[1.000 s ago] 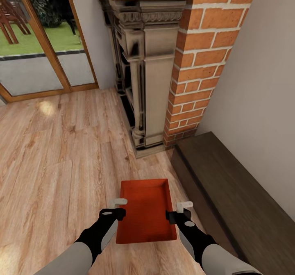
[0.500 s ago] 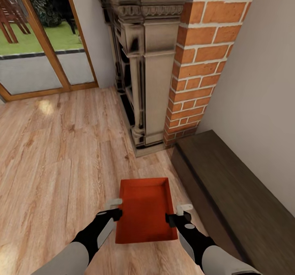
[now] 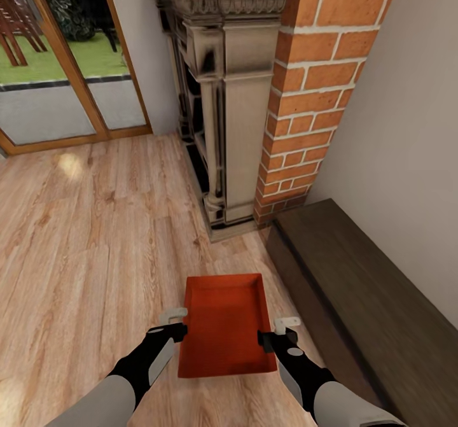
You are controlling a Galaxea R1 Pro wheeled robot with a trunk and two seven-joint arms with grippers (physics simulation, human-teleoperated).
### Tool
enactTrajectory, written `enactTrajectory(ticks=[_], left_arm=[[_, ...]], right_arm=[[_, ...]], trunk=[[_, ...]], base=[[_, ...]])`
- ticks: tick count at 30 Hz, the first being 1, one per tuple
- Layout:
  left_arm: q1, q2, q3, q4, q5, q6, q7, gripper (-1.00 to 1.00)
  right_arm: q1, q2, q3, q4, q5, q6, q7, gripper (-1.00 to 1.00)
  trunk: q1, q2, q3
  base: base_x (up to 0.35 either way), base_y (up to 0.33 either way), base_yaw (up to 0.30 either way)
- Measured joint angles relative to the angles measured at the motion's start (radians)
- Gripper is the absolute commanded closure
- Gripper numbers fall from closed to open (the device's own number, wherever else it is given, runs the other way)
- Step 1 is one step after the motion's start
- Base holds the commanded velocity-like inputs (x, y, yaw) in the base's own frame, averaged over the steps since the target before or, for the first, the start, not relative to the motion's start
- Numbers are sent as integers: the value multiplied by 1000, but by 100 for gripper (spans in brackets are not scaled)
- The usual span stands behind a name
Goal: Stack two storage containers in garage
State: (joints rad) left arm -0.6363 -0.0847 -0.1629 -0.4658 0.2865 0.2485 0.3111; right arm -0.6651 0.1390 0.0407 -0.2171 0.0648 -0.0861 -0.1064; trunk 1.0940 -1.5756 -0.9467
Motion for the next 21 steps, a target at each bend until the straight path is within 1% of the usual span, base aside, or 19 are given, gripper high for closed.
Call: enactTrajectory(ticks=[7, 12, 14, 19, 21], left_arm=[[0, 2, 0, 8, -1, 2, 0, -100], [0, 15, -1, 19, 1, 3, 0, -100], [0, 17, -2, 23, 2, 1, -2, -100], [0, 17, -2, 41, 2, -1, -4, -100], [0, 15, -4, 52, -3, -3, -4, -100]], right_arm=[[0, -1, -4, 0, -2, -1, -2, -100], [0, -2, -6, 0, -2, -5, -2, -100], [0, -2, -13, 0, -2, -8, -2, -100], [0, -4, -21, 0, -2, -9, -3, -100], [0, -6, -22, -1, -2, -10, -3, -100]], trunk=[[27, -49, -22], [46, -84, -38], [54, -98, -44], [73, -133, -60], [81, -147, -66]], base=[[0, 0, 0], [0, 0, 0], [0, 0, 0], [0, 0, 0], [0, 0, 0]])
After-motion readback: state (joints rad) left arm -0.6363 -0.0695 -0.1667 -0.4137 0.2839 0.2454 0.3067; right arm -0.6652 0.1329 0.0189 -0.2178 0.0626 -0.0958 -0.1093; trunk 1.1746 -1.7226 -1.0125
